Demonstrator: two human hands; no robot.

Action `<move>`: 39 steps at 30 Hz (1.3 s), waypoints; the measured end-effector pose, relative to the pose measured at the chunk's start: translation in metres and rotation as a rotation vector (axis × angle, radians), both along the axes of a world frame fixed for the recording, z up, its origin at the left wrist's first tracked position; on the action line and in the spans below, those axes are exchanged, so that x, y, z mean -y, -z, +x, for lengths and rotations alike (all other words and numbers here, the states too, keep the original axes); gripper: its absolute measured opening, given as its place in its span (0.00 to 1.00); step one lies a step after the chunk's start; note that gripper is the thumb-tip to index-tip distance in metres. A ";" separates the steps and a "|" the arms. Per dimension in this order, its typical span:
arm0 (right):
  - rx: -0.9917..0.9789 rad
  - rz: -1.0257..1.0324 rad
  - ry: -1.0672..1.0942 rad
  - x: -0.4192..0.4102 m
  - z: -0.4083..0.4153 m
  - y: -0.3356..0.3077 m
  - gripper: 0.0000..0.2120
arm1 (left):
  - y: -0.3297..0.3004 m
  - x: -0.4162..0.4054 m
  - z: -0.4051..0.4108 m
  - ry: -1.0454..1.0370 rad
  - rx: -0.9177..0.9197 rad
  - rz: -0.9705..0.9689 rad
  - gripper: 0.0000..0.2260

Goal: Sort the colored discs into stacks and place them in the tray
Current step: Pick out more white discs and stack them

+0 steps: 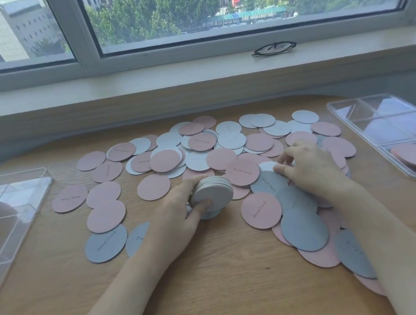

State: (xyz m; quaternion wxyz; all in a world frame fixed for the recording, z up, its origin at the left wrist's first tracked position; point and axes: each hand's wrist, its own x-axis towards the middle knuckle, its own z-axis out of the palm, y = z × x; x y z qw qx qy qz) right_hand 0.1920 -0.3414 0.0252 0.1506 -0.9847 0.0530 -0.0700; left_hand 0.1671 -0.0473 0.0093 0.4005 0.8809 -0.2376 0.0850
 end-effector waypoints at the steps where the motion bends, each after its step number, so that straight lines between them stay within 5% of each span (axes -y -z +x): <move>1: 0.005 0.004 -0.006 -0.002 0.000 -0.001 0.06 | -0.001 0.000 -0.001 0.001 -0.001 -0.004 0.17; 5: 0.051 0.124 -0.029 -0.009 -0.002 -0.004 0.07 | -0.001 0.000 -0.001 -0.004 -0.002 -0.010 0.16; 12: 0.106 0.668 -0.061 -0.020 -0.011 -0.014 0.04 | -0.002 -0.001 -0.002 0.033 -0.006 -0.015 0.14; 25: 0.386 1.007 -0.240 -0.046 -0.023 -0.019 0.07 | -0.005 -0.001 -0.008 0.134 0.029 -0.150 0.12; 28: 0.324 1.124 -0.258 -0.046 -0.024 -0.018 0.05 | -0.005 0.000 -0.007 0.139 0.032 -0.145 0.12; 35: 0.059 0.943 -0.444 -0.060 -0.030 -0.011 0.05 | 0.000 0.001 -0.004 0.061 -0.017 -0.097 0.20; 39: 0.072 0.838 -0.476 -0.061 -0.032 -0.014 0.06 | 0.001 0.001 -0.003 0.018 -0.004 -0.051 0.28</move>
